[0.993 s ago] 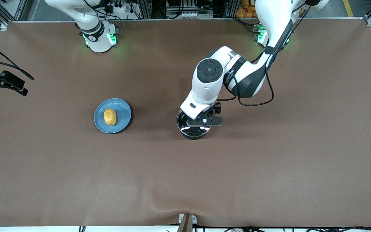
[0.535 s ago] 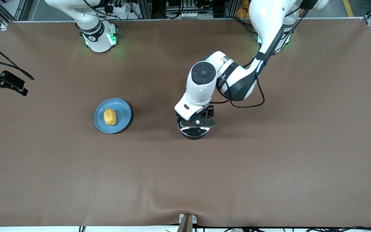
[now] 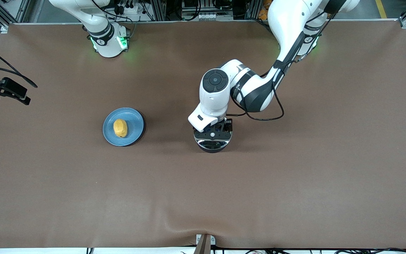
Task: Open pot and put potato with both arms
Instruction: 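Lower the left gripper and grasp the blue knob of the lid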
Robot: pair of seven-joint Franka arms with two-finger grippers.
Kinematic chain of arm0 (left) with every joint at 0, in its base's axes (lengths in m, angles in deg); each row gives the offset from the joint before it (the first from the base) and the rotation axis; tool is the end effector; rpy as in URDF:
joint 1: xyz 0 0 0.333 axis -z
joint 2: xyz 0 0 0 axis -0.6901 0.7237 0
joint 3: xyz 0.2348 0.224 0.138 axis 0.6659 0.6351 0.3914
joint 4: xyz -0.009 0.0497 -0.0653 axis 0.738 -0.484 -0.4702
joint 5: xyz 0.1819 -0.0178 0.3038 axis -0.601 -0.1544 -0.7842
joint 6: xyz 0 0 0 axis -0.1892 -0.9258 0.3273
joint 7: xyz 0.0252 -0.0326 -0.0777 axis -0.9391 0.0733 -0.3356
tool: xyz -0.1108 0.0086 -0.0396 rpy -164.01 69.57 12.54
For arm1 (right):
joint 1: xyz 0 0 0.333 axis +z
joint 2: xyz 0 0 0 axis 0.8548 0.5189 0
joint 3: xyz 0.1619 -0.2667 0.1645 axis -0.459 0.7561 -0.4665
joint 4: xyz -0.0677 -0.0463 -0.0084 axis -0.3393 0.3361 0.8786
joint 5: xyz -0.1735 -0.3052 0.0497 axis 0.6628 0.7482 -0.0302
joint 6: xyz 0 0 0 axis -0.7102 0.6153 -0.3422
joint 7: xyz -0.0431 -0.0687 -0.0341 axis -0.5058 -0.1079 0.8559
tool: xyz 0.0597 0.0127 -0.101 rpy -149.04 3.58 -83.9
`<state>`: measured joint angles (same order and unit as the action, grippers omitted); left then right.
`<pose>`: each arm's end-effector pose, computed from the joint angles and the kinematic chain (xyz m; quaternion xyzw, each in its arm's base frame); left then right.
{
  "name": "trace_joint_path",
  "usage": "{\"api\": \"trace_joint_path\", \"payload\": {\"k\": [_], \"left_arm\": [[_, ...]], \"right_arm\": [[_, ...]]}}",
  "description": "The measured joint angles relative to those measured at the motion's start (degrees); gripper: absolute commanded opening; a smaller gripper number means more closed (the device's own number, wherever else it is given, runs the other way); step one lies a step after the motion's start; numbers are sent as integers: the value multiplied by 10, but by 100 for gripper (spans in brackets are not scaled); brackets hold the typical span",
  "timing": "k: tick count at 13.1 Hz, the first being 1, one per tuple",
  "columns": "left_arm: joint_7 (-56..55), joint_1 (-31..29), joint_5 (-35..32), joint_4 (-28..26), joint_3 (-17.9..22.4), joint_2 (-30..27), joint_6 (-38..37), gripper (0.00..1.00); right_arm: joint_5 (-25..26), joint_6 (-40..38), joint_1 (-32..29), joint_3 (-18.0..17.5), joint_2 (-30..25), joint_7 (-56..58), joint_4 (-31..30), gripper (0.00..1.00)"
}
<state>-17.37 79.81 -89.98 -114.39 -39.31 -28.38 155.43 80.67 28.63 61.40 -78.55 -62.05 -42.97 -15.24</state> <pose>0.5394 -0.4845 0.3678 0.9987 -0.0292 0.0405 0.0084 0.5211 -0.0177 0.6585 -0.9992 0.0304 -0.0264 0.0073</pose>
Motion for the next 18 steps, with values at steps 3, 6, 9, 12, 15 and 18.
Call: {"api": "trace_joint_path", "payload": {"k": [3, 6, 9, 12, 15, 18], "left_arm": [[7, 1, 0, -4, 0, 6, 0, 100], [7, 2, 0, -4, 0, 15, 0, 100], [7, 3, 0, -4, 0, 21, 0, 100], [7, 5, 0, -4, -3, 22, 0, 100], [7, 9, 0, -8, -4, 22, -1, 100], [7, 11, 0, -18, -4, 22, -1, 100]], "right_arm": [[0, 0, 0, 0, 0, 0, 0, 100], [0, 0, 0, 0, 0, 0, 0, 100], [0, 0, 0, 0, 0, 0, 0, 100], [0, 0, 0, 0, 0, 0, 0, 100], [0, 0, 0, 0, 0, 0, 0, 100], [0, 0, 0, 0, 0, 0, 0, 100]]}}
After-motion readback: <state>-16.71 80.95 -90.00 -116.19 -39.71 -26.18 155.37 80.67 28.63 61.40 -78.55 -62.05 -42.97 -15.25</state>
